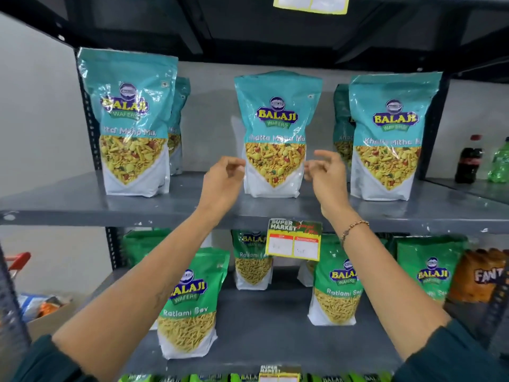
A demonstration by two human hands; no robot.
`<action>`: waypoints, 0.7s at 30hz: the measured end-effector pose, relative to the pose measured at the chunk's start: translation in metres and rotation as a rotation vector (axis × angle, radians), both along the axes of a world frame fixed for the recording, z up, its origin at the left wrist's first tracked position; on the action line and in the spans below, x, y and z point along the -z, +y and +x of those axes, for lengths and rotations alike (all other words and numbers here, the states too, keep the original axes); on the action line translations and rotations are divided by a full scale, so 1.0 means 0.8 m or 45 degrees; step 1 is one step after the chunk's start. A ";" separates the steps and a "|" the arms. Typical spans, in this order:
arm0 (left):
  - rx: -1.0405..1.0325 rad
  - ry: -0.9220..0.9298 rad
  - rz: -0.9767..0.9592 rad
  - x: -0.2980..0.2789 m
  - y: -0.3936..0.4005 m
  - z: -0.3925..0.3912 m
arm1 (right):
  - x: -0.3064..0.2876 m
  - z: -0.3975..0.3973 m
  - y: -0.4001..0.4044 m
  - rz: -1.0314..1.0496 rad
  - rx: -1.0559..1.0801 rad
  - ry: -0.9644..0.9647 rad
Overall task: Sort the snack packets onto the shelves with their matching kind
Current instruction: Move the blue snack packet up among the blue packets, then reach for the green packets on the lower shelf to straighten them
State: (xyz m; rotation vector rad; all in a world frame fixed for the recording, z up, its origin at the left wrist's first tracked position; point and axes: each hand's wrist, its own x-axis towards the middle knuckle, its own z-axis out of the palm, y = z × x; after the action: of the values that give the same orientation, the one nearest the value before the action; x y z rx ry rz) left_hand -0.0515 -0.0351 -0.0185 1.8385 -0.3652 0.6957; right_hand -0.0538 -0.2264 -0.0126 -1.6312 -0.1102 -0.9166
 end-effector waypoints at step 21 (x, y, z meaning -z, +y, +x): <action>-0.259 1.022 0.070 0.383 0.219 -0.034 | 0.397 -0.067 0.160 -0.258 -0.315 0.789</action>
State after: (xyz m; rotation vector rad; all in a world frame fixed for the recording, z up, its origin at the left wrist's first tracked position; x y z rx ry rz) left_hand -0.0785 0.1401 -0.3249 2.0556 0.3349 0.0371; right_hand -0.1075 -0.0982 -0.3299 -1.9701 0.0261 -0.1918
